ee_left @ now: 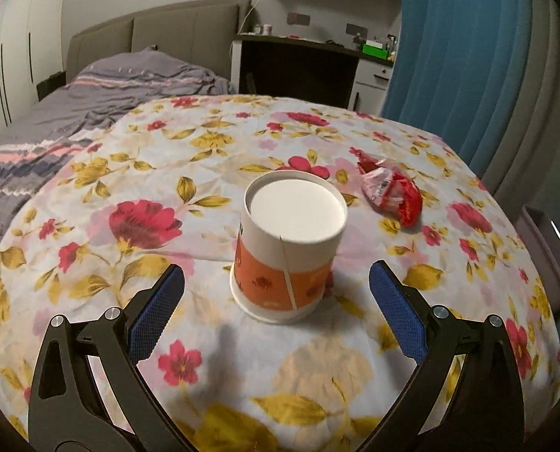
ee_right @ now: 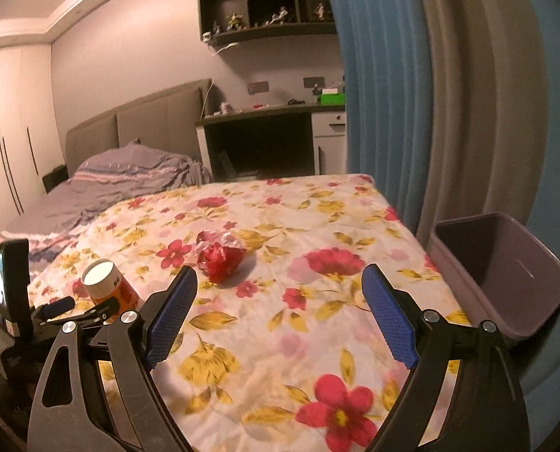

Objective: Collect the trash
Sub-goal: 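Grasp the orange paper cup with the left tool while the right tool grasps the red bag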

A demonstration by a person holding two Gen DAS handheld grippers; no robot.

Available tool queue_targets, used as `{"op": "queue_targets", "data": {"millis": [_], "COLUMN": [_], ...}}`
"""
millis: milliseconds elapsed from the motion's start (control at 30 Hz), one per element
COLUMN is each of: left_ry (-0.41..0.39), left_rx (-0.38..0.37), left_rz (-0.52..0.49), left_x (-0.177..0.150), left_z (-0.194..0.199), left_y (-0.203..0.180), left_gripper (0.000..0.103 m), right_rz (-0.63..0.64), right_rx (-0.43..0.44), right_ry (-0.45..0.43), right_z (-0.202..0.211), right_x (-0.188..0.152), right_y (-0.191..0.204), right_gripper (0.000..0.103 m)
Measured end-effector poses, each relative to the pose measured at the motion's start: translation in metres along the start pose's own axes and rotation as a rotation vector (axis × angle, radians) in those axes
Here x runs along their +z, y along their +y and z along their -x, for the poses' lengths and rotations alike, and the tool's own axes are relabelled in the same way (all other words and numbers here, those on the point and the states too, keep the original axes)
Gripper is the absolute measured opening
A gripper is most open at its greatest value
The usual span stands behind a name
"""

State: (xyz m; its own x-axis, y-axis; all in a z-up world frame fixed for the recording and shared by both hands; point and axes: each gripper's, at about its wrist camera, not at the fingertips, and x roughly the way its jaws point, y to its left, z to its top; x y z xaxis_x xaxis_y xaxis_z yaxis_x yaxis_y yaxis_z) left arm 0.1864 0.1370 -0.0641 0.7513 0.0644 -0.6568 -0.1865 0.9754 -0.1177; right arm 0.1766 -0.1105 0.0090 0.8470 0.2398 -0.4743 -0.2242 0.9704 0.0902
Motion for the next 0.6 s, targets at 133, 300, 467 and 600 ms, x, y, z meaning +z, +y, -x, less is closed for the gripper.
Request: {"op": "queue_targets", "data": {"millis": [133, 300, 467, 600], "left_ry": [0.017, 0.083, 0.062, 0.022], "left_rx": [-0.02, -0.07, -0.104, -0.078], "left_rz": [0.019, 0.047, 0.057, 0.121], "left_x": [0.006, 0.009, 0.013, 0.025], "left_z": [-0.013, -0.035, -0.037, -0.032], "left_y": [0.001, 0.006, 0.011, 0.03], "left_gripper": [0.092, 0.066, 0.063, 0.063], "right_rz": [0.005, 0.028, 0.043, 0.045], "right_rx": [0.018, 0.034, 0.043, 0.045], "right_ry": [0.018, 0.059, 0.084, 0.106], "right_z": [-0.023, -0.057, -0.082, -0.101], "right_x": [0.004, 0.004, 0.006, 0.006], "right_y": [0.013, 0.031, 0.042, 0.048], "right_gripper": [0.086, 0.084, 0.081, 0.08]}}
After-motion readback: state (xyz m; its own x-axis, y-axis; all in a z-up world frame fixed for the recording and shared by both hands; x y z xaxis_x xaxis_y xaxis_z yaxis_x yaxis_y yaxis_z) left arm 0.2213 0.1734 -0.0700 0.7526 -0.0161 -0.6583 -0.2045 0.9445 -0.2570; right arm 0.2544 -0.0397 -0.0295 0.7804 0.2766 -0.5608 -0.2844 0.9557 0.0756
